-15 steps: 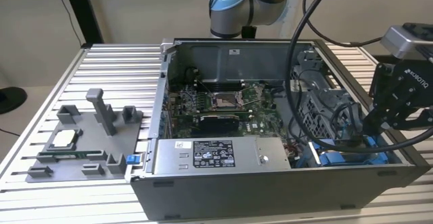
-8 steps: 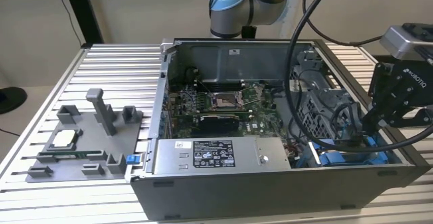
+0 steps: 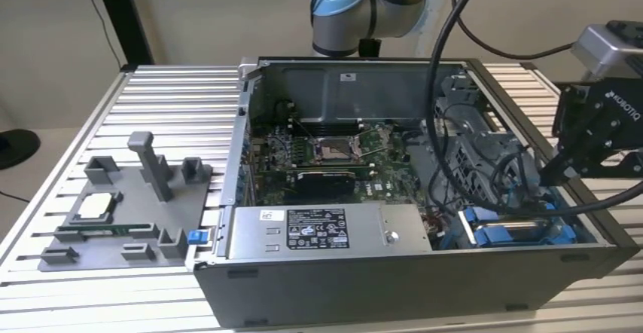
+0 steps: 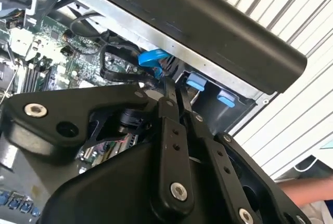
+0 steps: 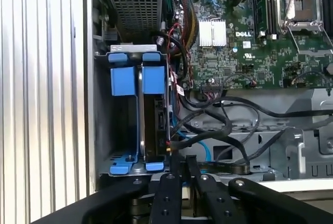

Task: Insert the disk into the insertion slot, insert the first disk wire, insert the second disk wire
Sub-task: 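Insert the second disk wire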

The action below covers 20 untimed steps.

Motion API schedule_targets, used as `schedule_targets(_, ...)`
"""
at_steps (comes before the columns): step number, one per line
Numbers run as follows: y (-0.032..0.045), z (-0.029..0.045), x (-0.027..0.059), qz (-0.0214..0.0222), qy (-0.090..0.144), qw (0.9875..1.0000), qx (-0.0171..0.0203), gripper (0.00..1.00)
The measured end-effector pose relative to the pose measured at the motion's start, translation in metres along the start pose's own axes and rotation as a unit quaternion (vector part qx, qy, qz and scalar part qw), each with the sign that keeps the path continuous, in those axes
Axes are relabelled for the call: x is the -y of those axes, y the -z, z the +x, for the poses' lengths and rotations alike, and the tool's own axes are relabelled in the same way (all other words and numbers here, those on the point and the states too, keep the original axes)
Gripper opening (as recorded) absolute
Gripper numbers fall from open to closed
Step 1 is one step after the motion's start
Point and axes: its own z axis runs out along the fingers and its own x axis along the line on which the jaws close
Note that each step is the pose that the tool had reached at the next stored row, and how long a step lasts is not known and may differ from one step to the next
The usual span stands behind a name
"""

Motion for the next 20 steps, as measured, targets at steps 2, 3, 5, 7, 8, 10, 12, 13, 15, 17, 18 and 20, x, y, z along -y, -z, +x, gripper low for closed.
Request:
schedule_targets(2, 0.0052, -0.0002, -0.0043, 0.0, 0.0, 1.0, 0.0, 0.0)
schedule_targets(3, 0.0054, 0.0, -0.0081, 0.0003, 0.0, 1.0, 0.0001, 0.0)
schedule_targets(5, 0.0049, 0.0008, -0.0171, 0.0019, 0.0, 1.0, 0.0, 0.0)
schedule_targets(7, 0.004, 0.0017, -0.0261, 0.0034, 0.0, 1.0, 0.0001, 0.0)
schedule_targets(8, 0.0035, 0.0022, -0.0308, 0.0042, 0.0, 1.0, 0.0001, 0.0)
schedule_targets(10, 0.0025, 0.0032, -0.0392, 0.0064, 0.001, 1.0, 0.0004, 0.0)
schedule_targets(12, 0.0017, 0.0049, -0.0468, 0.0098, 0.001, 1.0, 0.0006, 0.0)
schedule_targets(13, 0.0014, 0.0059, -0.0498, 0.0118, 0.001, 0.9999, 0.0007, 0.0)
schedule_targets(15, 0.0011, 0.0083, -0.054, 0.0175, 0.002, 0.9998, 0.0009, 0.0)
schedule_targets(17, 0.0011, 0.011, -0.0547, 0.0229, 0.004, 0.9997, 0.001, 0.0)
schedule_targets(18, 0.0012, 0.0126, -0.0546, 0.0249, 0.005, 0.9997, 0.001, 0.0)
schedule_targets(20, 0.0012, 0.0158, -0.0544, 0.028, 0.008, 0.9996, 0.001, 0.0)
